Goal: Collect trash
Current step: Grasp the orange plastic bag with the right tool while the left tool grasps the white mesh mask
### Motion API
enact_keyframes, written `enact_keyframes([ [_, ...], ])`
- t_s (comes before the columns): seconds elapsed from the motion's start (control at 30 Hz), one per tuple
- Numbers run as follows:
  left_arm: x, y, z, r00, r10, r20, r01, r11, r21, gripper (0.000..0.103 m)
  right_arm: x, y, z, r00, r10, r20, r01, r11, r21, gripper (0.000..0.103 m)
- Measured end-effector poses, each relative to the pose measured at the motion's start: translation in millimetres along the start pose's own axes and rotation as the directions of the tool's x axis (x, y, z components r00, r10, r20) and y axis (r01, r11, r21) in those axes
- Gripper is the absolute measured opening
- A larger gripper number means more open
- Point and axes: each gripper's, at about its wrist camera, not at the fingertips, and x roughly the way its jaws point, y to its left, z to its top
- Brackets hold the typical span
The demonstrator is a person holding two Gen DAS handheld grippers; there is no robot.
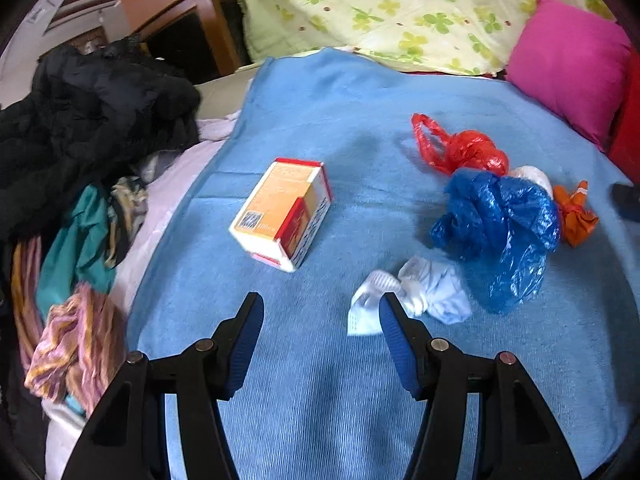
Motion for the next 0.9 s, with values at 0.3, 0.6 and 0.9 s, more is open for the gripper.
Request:
enact_keyframes([
  [0.3,23.4,-15.7,18.4,0.965,-0.260,-0.023,0.260,0.953,0.157,0.061,71.9,-6.9,-0.9,0.986,-0.073,-0.148,0.088,0.992,0.094,0.050],
  [0.6,29.1,-18.0,22.1,0.909,-0.411,-0.066,0.416,0.903,0.106,0.061,75.7,-2.0,6.1,0.989,-0.088,-0.116,0.095,0.993,0.065,0.029],
  [0.9,38.1,-25.1,22.7,0.880,-0.465,-0.093,0.468,0.884,0.008,0.059,61.3,4.7,3.4,0.993,-0.071,-0.090,0.075,0.996,0.040,0.029],
])
